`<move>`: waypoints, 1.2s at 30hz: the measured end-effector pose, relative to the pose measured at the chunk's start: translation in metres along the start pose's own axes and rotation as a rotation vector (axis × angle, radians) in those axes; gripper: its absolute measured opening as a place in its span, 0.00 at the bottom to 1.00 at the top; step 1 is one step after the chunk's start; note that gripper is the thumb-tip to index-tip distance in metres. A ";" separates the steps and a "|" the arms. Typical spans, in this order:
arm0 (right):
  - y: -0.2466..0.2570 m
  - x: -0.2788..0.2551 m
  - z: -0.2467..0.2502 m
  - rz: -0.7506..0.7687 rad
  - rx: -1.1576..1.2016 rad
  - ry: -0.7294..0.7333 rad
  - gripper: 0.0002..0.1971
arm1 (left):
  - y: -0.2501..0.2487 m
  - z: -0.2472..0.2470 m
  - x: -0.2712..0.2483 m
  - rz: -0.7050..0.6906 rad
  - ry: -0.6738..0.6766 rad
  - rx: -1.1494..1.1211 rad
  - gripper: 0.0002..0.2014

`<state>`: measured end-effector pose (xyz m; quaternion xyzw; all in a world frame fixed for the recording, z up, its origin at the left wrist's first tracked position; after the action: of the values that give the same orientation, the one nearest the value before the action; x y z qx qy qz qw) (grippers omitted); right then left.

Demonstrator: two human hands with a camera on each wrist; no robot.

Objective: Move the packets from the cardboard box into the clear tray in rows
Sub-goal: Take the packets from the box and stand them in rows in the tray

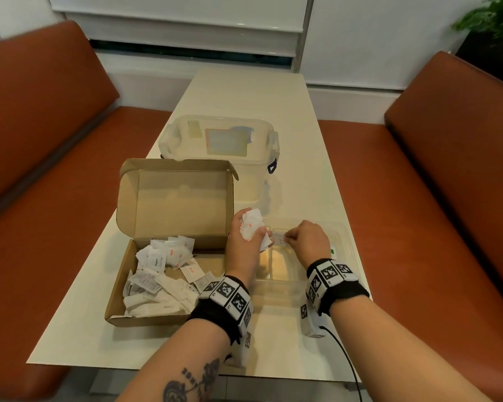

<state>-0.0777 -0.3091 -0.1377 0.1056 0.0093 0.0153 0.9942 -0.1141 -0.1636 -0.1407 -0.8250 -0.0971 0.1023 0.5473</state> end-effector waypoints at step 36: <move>0.030 -0.016 0.020 -0.045 0.785 0.048 0.09 | -0.008 -0.002 0.001 0.255 0.103 -0.180 0.10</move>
<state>-0.0943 -0.2841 -0.1113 0.4774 0.0402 -0.0090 0.8777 -0.1128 -0.1618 -0.1326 -0.8805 0.0278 0.1193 0.4579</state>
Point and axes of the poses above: each hand's wrist, its own x-axis towards the middle knuckle, its own z-axis out of the back of the hand, y = z × x, the point moved 2 cm from there along x, towards the middle knuckle, and after that the axes turned 10 degrees about -x, right-handed, at the moved point
